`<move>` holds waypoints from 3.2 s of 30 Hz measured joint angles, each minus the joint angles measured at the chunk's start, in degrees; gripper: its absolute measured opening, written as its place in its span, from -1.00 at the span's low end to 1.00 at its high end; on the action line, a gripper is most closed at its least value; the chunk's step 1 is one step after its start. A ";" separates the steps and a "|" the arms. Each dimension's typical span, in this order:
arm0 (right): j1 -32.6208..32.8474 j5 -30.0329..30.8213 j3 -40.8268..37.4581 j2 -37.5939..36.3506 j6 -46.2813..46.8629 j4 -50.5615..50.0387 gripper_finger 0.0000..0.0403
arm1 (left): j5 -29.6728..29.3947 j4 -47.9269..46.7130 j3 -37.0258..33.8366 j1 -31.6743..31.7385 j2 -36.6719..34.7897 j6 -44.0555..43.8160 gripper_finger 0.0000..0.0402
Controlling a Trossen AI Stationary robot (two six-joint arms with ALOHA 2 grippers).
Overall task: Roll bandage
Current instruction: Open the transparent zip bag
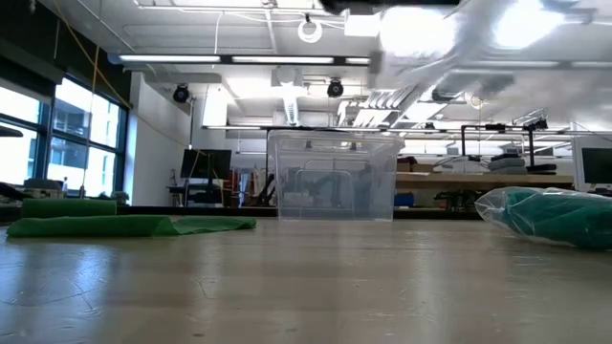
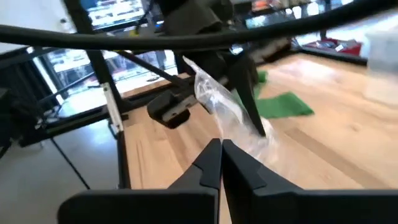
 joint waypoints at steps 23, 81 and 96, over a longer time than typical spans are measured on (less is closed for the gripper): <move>-18.26 -29.71 0.00 -4.87 -22.46 -4.71 0.03 | -0.85 -23.80 -0.11 1.03 -3.15 -15.26 -1.00; 1.98 13.85 -0.13 -0.46 32.22 -29.79 -1.00 | 15.98 62.67 -30.36 4.76 -5.73 -12.70 -0.23; 2.40 13.65 -0.11 -0.46 30.25 -27.50 -1.00 | 8.85 53.11 -25.97 5.42 -5.73 -12.29 -0.23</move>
